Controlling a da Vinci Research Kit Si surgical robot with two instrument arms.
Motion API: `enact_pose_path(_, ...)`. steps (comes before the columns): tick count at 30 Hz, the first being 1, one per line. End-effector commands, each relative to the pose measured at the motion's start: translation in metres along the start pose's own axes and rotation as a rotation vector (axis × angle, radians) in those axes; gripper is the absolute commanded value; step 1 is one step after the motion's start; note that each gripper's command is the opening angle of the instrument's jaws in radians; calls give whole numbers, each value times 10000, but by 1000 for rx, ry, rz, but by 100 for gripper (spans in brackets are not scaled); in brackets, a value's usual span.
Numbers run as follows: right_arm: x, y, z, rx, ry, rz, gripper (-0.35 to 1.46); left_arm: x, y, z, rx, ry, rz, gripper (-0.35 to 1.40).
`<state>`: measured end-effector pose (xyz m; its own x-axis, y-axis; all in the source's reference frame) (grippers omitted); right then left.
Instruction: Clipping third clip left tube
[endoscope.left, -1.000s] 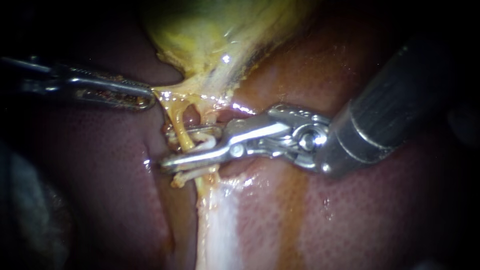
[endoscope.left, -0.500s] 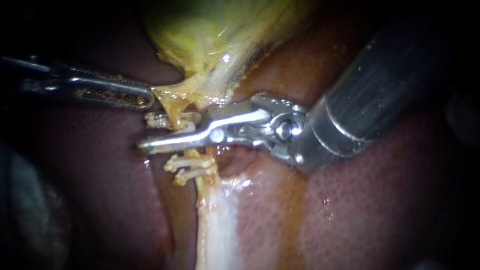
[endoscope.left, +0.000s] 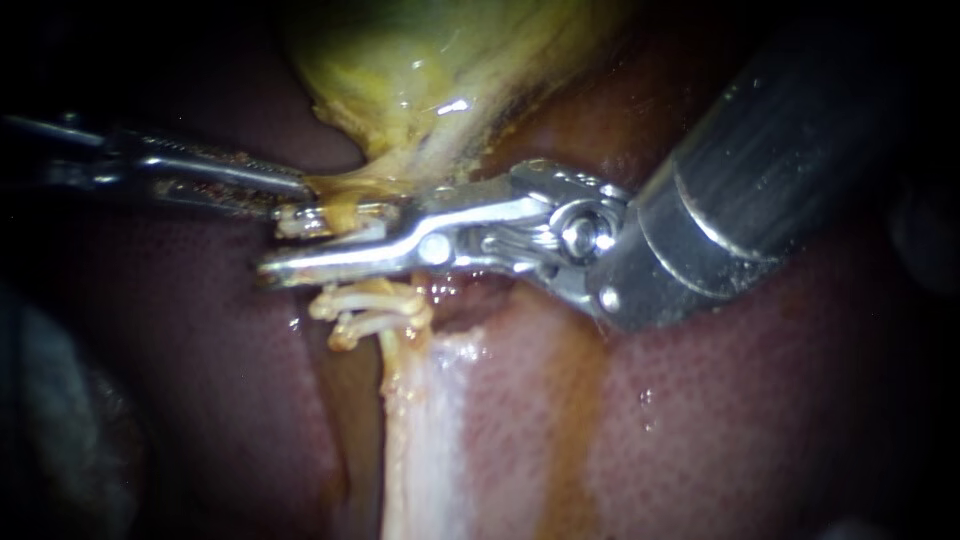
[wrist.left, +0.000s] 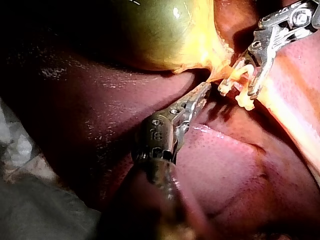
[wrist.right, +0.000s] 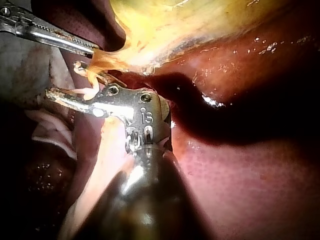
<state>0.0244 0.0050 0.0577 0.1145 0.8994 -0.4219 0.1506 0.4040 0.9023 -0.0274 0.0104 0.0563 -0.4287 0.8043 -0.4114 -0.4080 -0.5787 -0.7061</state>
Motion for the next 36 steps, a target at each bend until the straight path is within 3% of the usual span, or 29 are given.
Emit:
enact_pose_path(1,0,2,-1,-2,-1,0,40,0,0,0,0,0,0,-35)
enact_pose_path(8,1,8,-5,-7,2,29,24,0,-1,0,0,0,0,-35)
enact_pose_path(14,0,14,-8,-61,43,87,3,0,-1,0,0,0,0,-35)
enact_pose_path(18,-1,17,-16,-65,48,170,-35,0,-1,0,0,0,0,-35)
enact_pose_path(22,-3,16,-25,-60,49,205,-35,0,-1,0,0,0,0,-35)
enact_pose_path(36,-4,16,-25,-74,32,204,-35,0,-1,1,0,0,0,-35)
